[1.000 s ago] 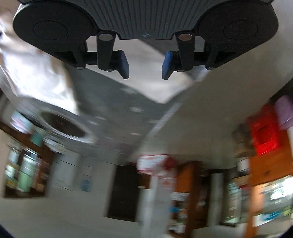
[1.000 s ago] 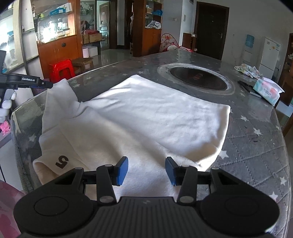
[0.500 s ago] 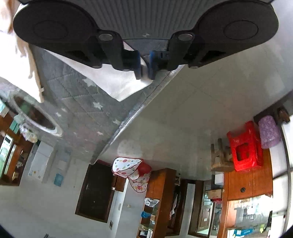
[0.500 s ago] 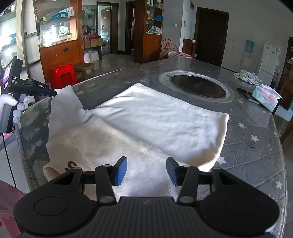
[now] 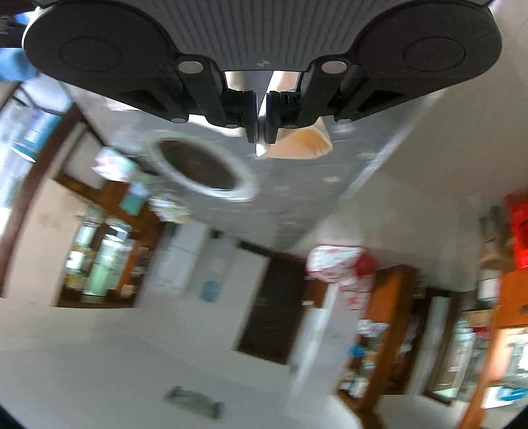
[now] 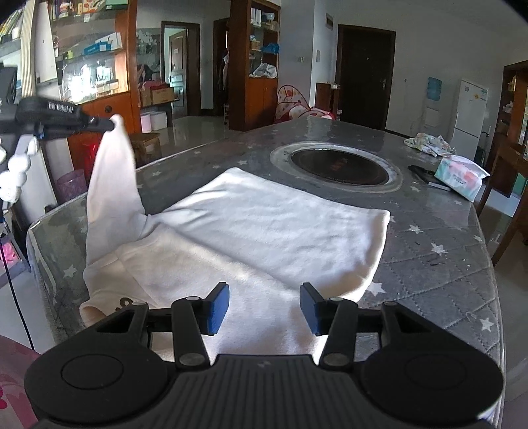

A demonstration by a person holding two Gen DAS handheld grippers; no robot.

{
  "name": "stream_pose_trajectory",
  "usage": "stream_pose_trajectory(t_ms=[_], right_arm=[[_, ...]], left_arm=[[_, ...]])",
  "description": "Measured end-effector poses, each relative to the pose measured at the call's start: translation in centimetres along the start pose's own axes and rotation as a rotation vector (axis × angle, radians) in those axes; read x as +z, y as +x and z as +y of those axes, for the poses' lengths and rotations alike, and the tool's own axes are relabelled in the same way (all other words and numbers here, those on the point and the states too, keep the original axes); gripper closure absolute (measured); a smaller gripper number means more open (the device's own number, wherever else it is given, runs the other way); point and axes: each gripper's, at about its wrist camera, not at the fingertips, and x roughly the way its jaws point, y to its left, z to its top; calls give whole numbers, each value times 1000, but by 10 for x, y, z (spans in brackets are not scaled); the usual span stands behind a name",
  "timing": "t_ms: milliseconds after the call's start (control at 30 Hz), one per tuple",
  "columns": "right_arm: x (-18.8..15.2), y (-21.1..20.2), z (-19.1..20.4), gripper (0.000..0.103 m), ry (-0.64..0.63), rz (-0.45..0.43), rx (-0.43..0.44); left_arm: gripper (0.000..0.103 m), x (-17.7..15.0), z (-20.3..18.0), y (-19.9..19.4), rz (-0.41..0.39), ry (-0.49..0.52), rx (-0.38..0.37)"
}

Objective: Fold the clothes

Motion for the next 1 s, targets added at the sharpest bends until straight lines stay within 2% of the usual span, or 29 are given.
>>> stream_pose_trajectory(t_ms=[267,500,567,667,800,1000], right_arm=[[-7,-12,-10,55,27,-29,-16],[-14,-18,-18,55,55,-31,-33],[-14,-19,-19,55,60,-32,-37],[-14,-20,-19,55,63,-33,-36],[-12,-15,-18,56,70,-22,-12],[-14,3,-11,58,68,33,30]], left_arm=[[98,-7,-99,13,55,126,-273],[94,-39,-152,33,187,239,-449],[81,-47,-149,31,193,274,-441],[72,-56,-140,28,197,320,-414],[62,-67,-102,22,214,348,-307],[61,-93,-50,4,269,411,-131]])
